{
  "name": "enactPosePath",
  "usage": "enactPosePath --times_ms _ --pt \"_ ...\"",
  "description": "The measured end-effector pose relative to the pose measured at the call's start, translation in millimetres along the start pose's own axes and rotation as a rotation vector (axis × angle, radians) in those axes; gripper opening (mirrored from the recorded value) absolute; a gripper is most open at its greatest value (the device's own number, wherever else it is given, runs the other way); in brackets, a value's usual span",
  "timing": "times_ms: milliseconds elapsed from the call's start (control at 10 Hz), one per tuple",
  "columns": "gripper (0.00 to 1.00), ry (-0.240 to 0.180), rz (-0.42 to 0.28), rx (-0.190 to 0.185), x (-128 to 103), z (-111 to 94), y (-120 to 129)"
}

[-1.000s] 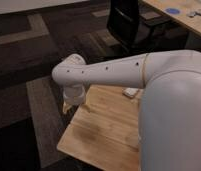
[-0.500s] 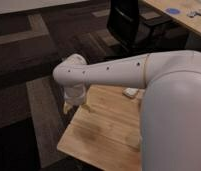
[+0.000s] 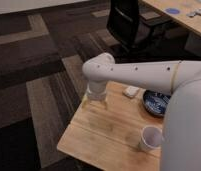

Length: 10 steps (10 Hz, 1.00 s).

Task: Push the ceramic bowl across the table

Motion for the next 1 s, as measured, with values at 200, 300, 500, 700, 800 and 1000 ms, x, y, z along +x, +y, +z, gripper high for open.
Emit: enactPosePath --times_ms 200,300,500,700,800,1000 --pt "0.65 -0.008 0.036 0.027 -7 -5 -38" --pt "0.65 -0.006 0.031 0.02 -7 -4 -32" --pt "0.65 -0.007 0.031 0.025 -7 -4 -35" --pt "0.65 -0.004 0.038 0.021 -6 -3 -35" --pt "0.65 0.012 0.081 0.013 -2 3 -47" --pt "0.65 0.025 0.181 -0.006 3 15 -78"
